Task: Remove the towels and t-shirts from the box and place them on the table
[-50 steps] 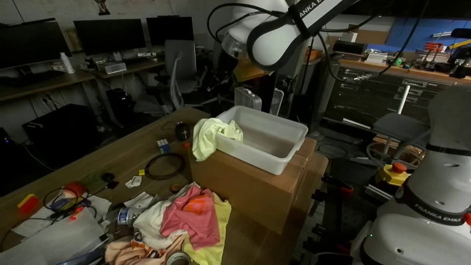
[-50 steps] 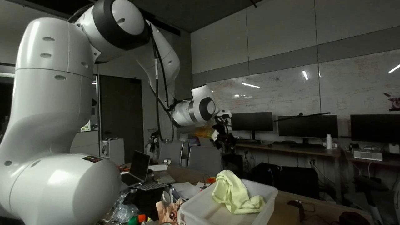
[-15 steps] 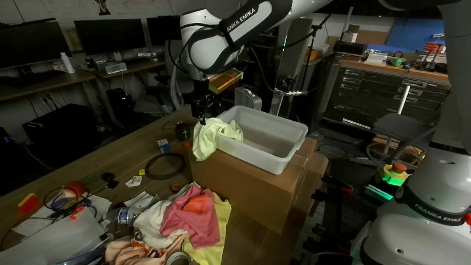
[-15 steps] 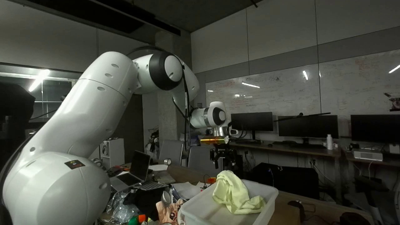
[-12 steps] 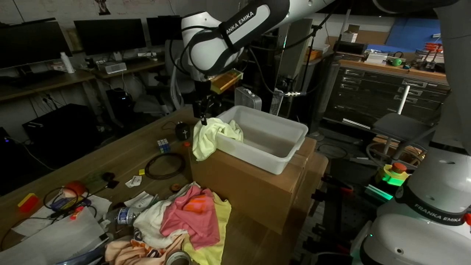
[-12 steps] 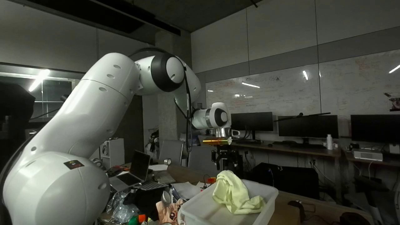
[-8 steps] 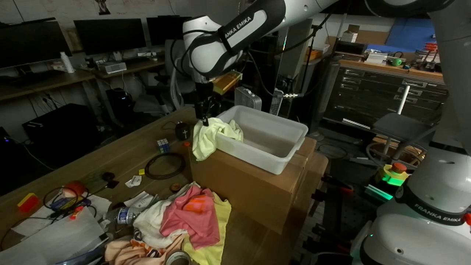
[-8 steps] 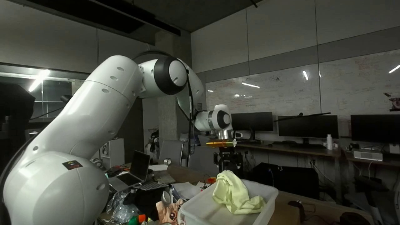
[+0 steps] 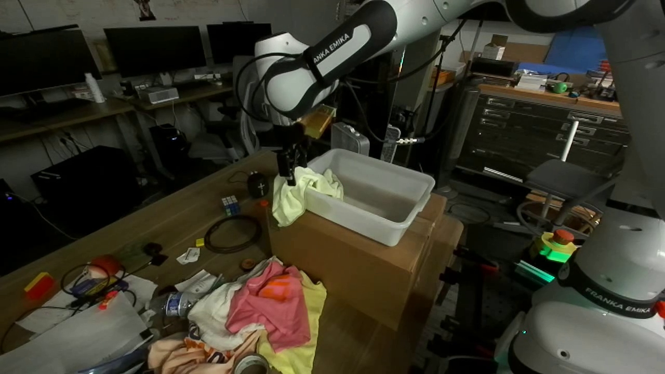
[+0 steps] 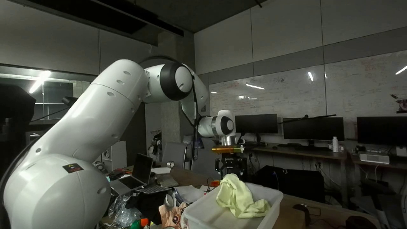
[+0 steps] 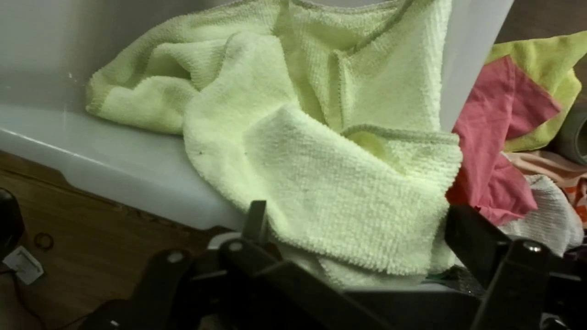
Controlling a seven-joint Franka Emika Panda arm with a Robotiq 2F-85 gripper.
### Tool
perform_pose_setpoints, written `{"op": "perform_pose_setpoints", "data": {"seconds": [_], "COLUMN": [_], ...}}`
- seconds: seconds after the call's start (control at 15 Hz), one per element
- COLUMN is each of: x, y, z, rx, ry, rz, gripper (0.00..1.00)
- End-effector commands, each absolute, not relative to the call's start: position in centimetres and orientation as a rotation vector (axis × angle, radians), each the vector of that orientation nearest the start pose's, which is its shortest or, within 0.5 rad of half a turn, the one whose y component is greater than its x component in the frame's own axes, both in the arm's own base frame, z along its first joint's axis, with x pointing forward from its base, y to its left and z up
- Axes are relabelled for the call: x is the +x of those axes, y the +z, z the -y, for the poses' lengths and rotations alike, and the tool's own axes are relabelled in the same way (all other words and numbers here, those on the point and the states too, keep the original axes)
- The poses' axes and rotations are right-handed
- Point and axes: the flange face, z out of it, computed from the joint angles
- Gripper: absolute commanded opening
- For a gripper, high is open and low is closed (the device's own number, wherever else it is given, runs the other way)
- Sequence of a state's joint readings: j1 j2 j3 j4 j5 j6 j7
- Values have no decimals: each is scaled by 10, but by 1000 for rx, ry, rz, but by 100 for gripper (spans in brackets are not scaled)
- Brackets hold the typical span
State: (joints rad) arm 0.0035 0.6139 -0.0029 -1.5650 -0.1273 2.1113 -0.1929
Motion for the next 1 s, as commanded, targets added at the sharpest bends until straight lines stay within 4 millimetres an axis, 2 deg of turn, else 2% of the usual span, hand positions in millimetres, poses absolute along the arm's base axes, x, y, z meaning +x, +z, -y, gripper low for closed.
{"op": "perform_pose_setpoints", "data": {"seconds": [0.0, 0.13, 0.33, 0.67, 0.73, 0.87, 0.93], "x": [700, 700, 700, 699, 699, 700, 700], "y": [281, 281, 279, 283, 285, 290, 291], "z": [-1, -3, -4, -8, -9, -9, -9], "rx": [-3189, -3183, -3183, -3186, -3187, -3193, -3196], "ry": [107, 108, 114, 104, 103, 89, 86], "rz": [504, 515, 516, 517, 517, 514, 514], "gripper": [77, 68, 42, 6, 7, 0, 0]}}
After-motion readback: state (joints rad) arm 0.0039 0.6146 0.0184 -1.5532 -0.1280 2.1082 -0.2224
